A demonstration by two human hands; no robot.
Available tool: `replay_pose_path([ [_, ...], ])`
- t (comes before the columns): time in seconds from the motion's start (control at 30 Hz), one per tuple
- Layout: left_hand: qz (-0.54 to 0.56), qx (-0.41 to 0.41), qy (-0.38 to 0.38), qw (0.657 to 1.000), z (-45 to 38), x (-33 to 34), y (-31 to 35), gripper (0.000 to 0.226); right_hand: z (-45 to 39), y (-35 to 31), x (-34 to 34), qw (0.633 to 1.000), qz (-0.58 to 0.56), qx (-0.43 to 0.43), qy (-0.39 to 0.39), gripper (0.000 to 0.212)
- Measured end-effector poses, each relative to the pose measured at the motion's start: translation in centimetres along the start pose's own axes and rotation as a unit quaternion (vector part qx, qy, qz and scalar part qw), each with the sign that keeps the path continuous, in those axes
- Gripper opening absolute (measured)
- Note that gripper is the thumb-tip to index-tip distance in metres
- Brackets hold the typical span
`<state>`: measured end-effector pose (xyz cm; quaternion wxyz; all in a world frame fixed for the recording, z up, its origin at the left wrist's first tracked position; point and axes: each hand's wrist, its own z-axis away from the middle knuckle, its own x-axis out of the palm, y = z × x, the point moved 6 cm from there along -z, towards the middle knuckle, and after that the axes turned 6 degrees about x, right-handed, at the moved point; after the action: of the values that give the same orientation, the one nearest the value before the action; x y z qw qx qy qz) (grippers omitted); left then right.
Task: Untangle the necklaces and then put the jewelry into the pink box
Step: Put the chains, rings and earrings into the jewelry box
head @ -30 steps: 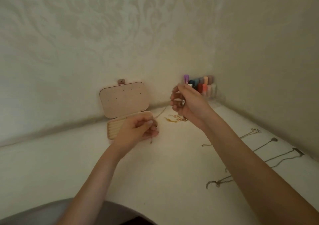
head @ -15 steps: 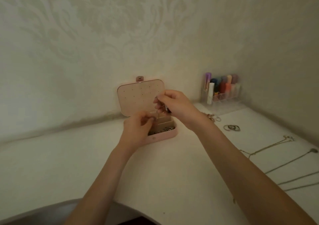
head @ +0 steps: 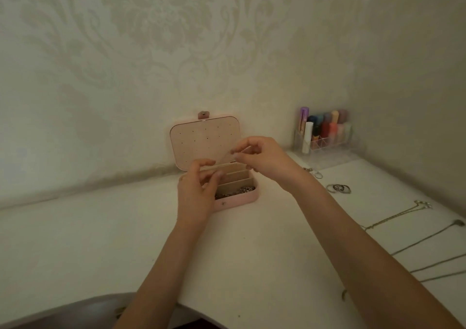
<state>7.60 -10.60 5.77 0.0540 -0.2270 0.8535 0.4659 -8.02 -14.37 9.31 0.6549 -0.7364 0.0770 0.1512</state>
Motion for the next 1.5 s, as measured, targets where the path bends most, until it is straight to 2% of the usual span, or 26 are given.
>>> replay_pose_path([
  [0.13,-0.056,0.041,0.017,0.997,0.3,-0.2,0.0,0.027,0.0,1.2,-1.3,0.998,0.054,0.024,-0.026,0.022],
  [0.27,-0.136,0.039,0.006,0.99,0.5,-0.4,-0.7,0.006,-0.4,2.2,-1.4,0.993,0.106,0.028,-0.035,0.027],
  [0.37,-0.178,0.045,-0.017,0.983,0.6,-0.3,-0.3,0.006,-0.5,2.5,-0.3,0.987,0.149,0.015,-0.061,0.029],
  [0.6,-0.209,0.047,-0.061,0.975,0.5,0.1,-0.8,0.009,-0.6,2.7,1.3,0.976,0.198,-0.023,-0.089,0.037],
  [0.73,-0.203,0.06,-0.072,0.975,0.7,0.3,-0.4,0.024,-0.7,2.6,1.2,0.976,0.191,-0.033,-0.095,0.044],
  [0.8,-0.194,0.07,-0.07,0.976,0.8,0.3,0.0,0.021,-0.7,2.5,1.1,0.974,0.203,-0.04,-0.096,0.046],
  [0.87,-0.195,0.089,-0.069,0.974,0.9,0.4,0.2,0.017,-0.7,2.5,1.1,0.968,0.225,-0.05,-0.099,0.046],
  [1.0,-0.235,0.128,-0.082,0.96,0.8,0.9,-0.1,0.024,-0.9,2.7,0.6,0.97,0.224,-0.05,-0.085,0.041],
  [1.17,-0.249,0.118,-0.102,0.956,1.1,1.3,-0.5,0.02,0.1,1.8,-2.2,0.981,0.183,-0.066,-0.023,0.033],
  [1.33,-0.261,0.122,-0.108,0.952,2.6,1.6,0.9,0.033,3.2,4.0,-4.1,0.978,0.208,-0.022,-0.002,0.031],
  [1.5,-0.259,0.131,-0.117,0.95,5.9,1.9,2.8,0.035,7.2,5.9,-3.5,0.978,0.209,0.0,-0.018,0.034],
])
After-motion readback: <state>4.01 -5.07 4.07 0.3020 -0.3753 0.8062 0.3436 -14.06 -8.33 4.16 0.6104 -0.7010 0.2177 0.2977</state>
